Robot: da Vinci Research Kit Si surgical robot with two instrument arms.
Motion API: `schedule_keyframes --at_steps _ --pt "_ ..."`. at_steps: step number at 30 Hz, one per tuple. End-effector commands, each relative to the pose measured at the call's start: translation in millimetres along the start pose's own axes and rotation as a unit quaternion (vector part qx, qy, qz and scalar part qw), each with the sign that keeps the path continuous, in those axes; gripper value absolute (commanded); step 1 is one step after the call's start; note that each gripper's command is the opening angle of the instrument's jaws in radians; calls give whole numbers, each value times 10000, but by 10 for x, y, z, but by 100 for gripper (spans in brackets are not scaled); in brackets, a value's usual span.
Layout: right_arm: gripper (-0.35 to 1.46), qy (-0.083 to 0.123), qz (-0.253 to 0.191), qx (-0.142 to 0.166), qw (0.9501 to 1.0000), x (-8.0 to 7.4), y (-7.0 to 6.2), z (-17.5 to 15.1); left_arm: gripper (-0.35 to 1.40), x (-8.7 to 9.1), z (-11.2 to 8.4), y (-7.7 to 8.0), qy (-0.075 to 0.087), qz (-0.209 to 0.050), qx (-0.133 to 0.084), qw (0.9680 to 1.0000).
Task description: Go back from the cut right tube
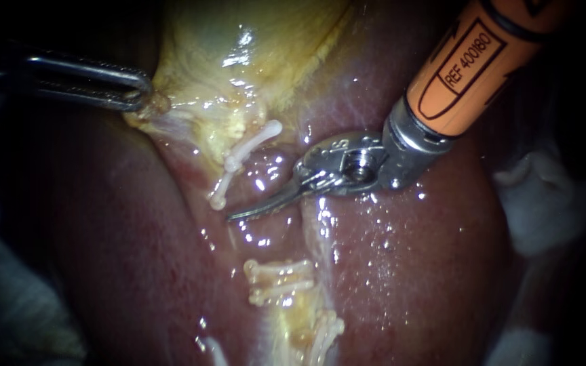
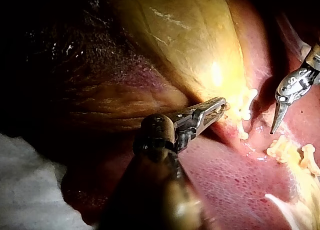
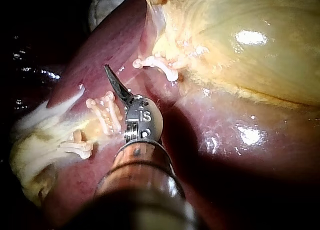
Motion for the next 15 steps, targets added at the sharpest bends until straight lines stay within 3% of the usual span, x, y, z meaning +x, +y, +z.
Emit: schedule_keyframes --at_steps 1,2,5,7,12,15 --pt "-35 77 40 42 10000 1 0 1 -35 0 0 0 -1 0 0 10000" --pt "-27 145 34 72 9999 1 0 2 -35 0 0 0 -1 0 0 10000" --pt "64 222 34 -28 9997 3 -2 6 -35 0 0 0 -1 0 -1 10000" --pt "96 261 38 -116 9996 4 -3 9 -35 0 0 0 -2 0 -1 10000" --pt "126 360 46 -334 9988 6 -9 13 -35 0 0 -1 -2 0 -2 10000" --pt "130 476 -168 -604 9969 4 -15 9 -35 0 -1 -2 -4 2 -5 10000"
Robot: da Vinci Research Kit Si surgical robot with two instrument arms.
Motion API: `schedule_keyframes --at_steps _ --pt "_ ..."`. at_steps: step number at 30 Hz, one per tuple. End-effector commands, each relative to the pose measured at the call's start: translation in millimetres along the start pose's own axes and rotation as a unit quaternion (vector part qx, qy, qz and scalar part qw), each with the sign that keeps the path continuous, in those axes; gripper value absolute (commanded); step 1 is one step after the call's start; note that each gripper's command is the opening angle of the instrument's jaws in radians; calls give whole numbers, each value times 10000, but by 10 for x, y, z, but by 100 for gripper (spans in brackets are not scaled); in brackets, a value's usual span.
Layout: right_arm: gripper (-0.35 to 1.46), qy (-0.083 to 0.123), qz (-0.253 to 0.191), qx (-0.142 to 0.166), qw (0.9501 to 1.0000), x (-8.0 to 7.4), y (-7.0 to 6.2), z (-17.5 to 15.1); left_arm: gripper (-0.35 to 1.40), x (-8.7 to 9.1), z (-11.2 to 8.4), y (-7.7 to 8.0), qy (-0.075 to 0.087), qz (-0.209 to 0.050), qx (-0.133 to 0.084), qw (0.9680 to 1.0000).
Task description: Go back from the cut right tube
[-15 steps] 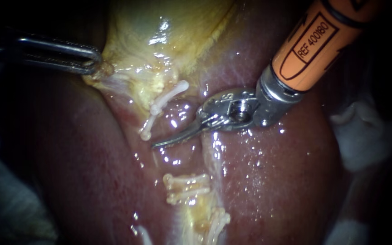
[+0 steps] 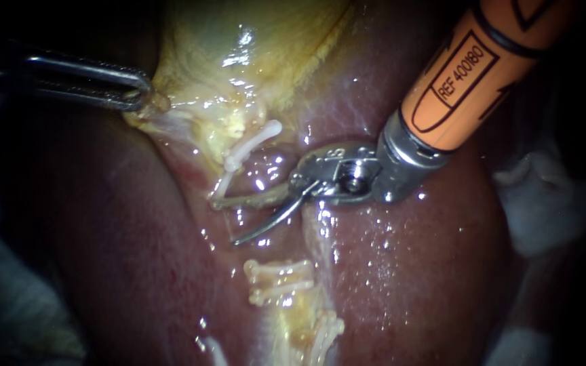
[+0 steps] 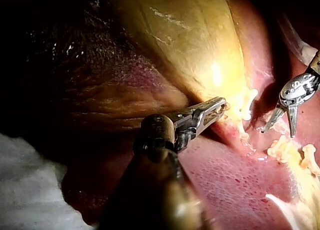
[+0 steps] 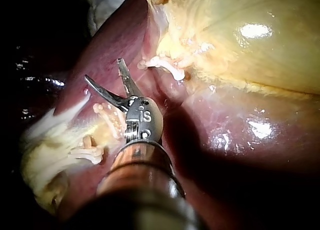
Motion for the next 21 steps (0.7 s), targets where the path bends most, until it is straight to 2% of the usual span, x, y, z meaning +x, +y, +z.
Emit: schedule_keyframes --at_steps 1,2,4,7,10,12,16,21 --pt "135 60 -170 -173 9997 -2 -2 -5 -35 0 0 0 -1 1 -3 10000" --pt "140 129 -210 -363 9990 -2 -5 -8 -35 0 0 0 -1 1 -3 10000" --pt "143 289 -547 -943 9936 -3 -15 -14 -35 0 0 -1 -1 1 -4 10000" --pt "143 314 -935 -1360 9858 2 -32 -28 -35 0 0 -3 -2 2 -5 10000" --pt "143 229 -1361 -1741 9750 11 -48 -44 -35 1 0 -4 -2 3 -5 10000" --pt "143 110 -1429 -1952 9702 15 -59 -54 -35 1 0 -5 -2 3 -5 10000" --pt "143 -421 -1649 -2323 9576 17 -80 -81 -35 1 0 -5 -2 3 -5 10000" --pt "143 -1025 -1767 -2615 9433 10 -93 -108 -35 1 1 -5 -2 4 -4 10000"
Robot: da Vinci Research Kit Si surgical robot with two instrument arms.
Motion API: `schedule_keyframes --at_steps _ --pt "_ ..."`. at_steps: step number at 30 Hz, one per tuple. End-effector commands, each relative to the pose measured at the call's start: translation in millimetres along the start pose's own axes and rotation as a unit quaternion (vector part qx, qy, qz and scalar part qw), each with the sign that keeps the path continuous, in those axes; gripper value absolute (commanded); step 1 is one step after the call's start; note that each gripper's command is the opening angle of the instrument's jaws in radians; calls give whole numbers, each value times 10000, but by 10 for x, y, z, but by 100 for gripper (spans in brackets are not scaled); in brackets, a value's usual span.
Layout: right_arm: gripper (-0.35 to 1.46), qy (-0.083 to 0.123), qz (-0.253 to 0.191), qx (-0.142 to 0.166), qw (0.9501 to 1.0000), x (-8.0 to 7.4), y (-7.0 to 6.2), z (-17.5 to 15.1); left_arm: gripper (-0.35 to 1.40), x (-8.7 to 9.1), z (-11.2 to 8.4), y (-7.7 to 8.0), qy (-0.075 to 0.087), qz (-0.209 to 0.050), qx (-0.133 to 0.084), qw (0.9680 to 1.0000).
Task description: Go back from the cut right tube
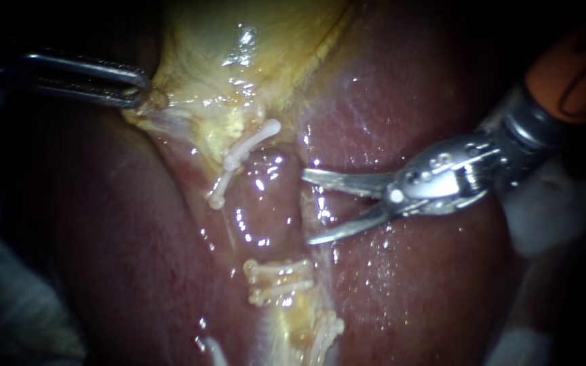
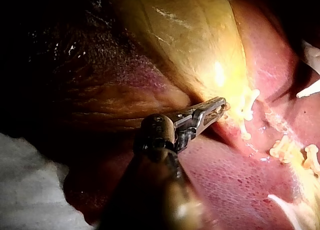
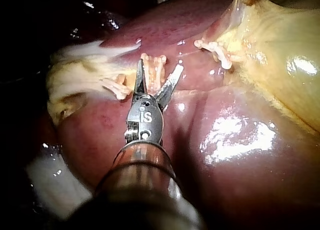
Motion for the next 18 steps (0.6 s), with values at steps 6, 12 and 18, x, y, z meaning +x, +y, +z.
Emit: schedule_keyframes --at_steps 6,12,18 --pt "143 -487 -65 -77 9988 -11 1 -17 -35 -1 3 -3 5 6 6 10000" --pt "143 -568 -29 -100 9983 -12 3 -21 -35 -3 16 -8 24 17 34 10000" --pt "143 -568 -28 -96 9983 -12 3 -23 -35 -8 47 -14 13 38 43 10000"
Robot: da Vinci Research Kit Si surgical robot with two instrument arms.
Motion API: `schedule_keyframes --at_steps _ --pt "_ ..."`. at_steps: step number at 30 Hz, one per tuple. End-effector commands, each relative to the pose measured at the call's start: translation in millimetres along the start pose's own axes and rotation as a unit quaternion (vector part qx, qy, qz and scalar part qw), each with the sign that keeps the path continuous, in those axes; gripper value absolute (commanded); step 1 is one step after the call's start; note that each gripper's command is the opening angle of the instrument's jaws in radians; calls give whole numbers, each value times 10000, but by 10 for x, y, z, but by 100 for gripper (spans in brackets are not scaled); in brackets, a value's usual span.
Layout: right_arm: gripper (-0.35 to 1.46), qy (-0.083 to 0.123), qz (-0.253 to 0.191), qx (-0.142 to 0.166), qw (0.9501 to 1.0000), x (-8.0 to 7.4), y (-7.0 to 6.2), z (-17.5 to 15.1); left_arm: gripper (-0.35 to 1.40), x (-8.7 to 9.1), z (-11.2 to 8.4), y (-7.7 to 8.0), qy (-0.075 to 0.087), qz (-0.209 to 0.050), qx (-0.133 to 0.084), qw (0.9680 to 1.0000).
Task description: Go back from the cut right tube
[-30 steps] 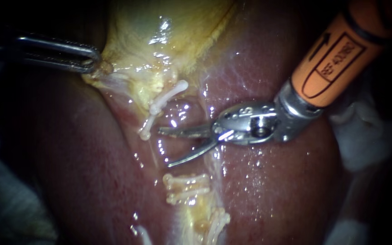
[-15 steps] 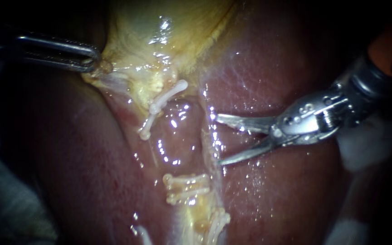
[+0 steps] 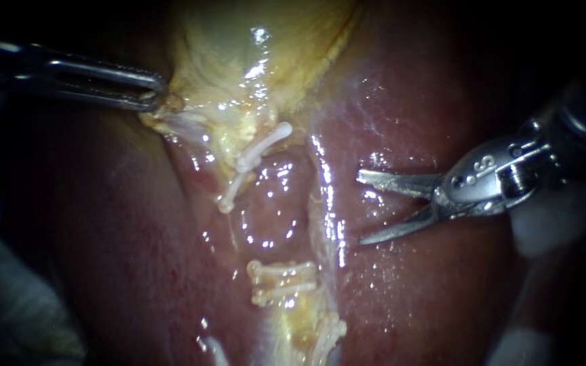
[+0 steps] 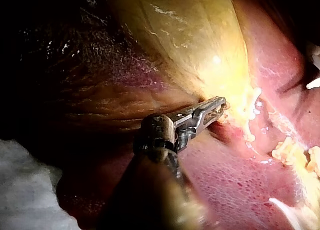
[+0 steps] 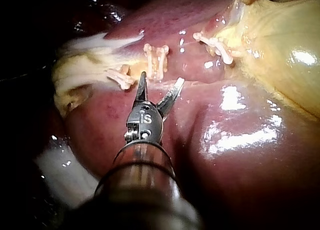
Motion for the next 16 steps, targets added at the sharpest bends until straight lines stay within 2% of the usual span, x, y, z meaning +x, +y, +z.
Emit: schedule_keyframes --at_steps 1,7,14,16 --pt "143 4 -2 5 10000 0 0 0 -35 -1 4 -1 -25 3 15 10000" --pt "143 5 -5 8 10000 -1 0 -2 -35 -7 19 -7 -69 30 3 10000" --pt "143 9 -7 24 10000 -1 0 -2 -35 -7 19 -9 -86 35 4 10000" --pt "143 44 -6 160 9999 0 -1 1 -35 -6 16 -9 -92 33 -5 10000"
